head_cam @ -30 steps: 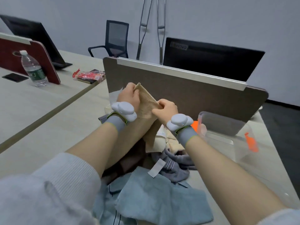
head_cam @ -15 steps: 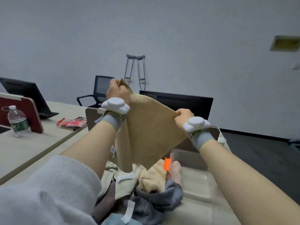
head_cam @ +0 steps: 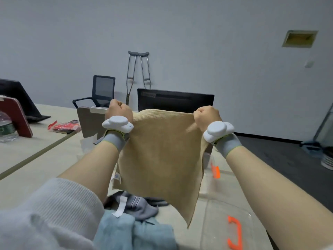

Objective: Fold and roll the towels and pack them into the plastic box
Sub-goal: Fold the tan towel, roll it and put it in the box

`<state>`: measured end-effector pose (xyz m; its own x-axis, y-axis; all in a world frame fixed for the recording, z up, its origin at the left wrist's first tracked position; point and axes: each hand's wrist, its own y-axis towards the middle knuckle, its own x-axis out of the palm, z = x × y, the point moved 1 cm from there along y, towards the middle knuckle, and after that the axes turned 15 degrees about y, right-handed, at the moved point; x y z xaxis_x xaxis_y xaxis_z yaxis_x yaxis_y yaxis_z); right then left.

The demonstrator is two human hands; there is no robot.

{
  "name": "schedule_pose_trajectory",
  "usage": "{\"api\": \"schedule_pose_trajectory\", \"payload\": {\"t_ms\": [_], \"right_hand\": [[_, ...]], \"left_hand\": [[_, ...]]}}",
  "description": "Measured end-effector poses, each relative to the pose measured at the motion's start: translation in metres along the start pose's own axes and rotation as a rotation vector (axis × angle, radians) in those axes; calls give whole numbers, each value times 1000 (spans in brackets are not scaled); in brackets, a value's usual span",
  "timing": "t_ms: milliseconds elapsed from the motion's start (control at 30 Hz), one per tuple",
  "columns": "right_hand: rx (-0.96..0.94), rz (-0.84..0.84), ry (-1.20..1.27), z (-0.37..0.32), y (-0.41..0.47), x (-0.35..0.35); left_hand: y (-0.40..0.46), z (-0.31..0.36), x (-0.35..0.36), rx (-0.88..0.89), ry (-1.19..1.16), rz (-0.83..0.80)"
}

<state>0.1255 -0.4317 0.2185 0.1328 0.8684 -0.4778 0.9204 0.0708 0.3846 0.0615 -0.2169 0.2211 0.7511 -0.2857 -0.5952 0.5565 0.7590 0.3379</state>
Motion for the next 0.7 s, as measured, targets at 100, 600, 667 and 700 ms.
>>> {"api": "schedule_pose_trajectory", "payload": {"t_ms": [100, 600, 667, 700], "right_hand": [[167, -203, -205, 21, 1, 7], [333, -723, -551, 203, -117, 85], [365, -811, -532, 210, -128, 93], [377, -852, -531, 213, -133, 97]], "left_hand": [[-7, -26, 11, -109, 240, -209], [-117, -162, 115, -41, 657, -790], [-124, -169, 120, -71, 633, -738], [-125, -173, 123, -88, 603, -706]]}}
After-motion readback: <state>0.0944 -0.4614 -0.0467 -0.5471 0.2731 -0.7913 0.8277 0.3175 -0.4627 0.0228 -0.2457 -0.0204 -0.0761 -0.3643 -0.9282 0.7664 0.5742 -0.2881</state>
